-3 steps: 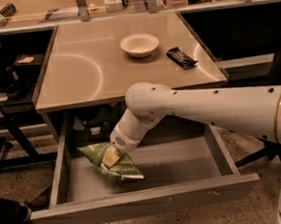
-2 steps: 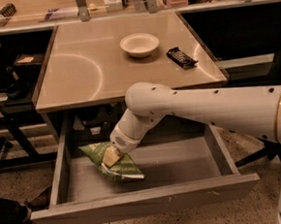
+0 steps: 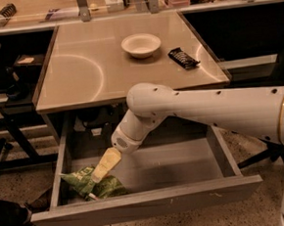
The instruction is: Place green jalapeno chip bag into top drawer
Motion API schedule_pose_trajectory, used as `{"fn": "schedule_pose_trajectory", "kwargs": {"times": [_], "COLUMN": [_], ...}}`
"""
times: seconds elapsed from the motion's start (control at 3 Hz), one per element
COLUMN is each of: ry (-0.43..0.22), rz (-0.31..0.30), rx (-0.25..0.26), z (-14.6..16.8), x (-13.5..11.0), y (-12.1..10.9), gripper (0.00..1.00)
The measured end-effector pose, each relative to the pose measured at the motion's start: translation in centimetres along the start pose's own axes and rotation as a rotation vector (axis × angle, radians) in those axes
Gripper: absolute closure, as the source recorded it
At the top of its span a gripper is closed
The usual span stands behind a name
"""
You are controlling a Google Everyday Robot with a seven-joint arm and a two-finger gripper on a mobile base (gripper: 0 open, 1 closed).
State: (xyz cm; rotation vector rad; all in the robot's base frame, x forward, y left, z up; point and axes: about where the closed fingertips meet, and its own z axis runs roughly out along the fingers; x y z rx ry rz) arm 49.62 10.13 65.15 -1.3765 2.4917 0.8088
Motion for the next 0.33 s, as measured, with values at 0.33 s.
{"fn": "schedule_pose_trajectory", "kwargs": {"times": [0.33], "ry": [0.000], "rz": [0.000], "rx": [0.000], "z": [0.00], "x": [0.00], "y": [0.00], "gripper": [0.00]}}
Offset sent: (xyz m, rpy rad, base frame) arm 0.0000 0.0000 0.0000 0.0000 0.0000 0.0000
